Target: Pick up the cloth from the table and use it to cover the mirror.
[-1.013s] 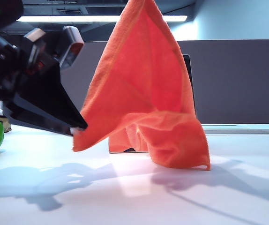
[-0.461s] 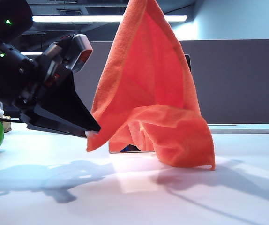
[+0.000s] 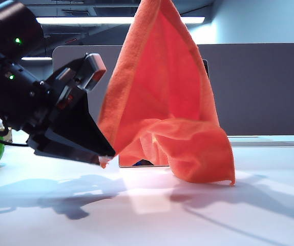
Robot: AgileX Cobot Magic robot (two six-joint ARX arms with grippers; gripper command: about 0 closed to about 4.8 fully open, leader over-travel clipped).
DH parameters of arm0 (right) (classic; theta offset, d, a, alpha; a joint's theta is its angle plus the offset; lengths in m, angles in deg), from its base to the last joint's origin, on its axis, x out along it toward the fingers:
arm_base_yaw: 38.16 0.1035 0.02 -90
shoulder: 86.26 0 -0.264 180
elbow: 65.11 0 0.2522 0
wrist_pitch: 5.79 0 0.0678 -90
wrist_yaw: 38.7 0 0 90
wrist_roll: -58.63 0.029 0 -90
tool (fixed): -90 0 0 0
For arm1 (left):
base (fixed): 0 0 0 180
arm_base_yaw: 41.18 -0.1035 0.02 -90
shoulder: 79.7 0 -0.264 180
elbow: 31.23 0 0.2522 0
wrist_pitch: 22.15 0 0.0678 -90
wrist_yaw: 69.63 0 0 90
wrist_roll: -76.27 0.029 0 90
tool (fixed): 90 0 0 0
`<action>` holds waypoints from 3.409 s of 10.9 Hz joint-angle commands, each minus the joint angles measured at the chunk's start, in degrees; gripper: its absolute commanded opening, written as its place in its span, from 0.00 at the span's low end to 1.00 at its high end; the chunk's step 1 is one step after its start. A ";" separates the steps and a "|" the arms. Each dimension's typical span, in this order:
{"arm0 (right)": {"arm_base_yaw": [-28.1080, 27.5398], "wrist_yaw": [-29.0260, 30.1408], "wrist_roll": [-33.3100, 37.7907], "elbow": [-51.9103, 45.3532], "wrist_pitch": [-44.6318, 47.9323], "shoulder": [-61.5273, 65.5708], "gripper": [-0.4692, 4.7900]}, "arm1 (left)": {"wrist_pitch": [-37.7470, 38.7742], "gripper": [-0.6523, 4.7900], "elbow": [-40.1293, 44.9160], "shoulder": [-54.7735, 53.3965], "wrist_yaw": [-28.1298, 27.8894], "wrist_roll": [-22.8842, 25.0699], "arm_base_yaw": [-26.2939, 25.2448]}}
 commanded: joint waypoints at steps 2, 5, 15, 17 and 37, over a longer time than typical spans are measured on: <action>0.02 -0.26 -1.27 0.39 1.03 -0.28 0.08 | -1.42 0.47 -0.13 -0.55 1.68 -1.07 0.04; 0.02 -1.62 -1.27 0.39 1.03 -0.28 0.08 | -6.12 0.27 -0.13 -0.55 0.24 -4.85 0.04; -0.28 -16.92 -1.22 0.37 1.03 -1.68 0.08 | -15.87 0.11 -0.15 2.56 -22.32 -7.23 0.33; -1.40 -18.88 -1.03 0.37 0.98 -1.68 0.08 | -17.40 0.11 -0.35 5.38 -22.32 -7.21 0.33; -21.05 -7.41 12.83 0.39 -0.68 -1.27 0.08 | -6.23 0.11 -7.48 27.89 -26.27 -7.52 -3.76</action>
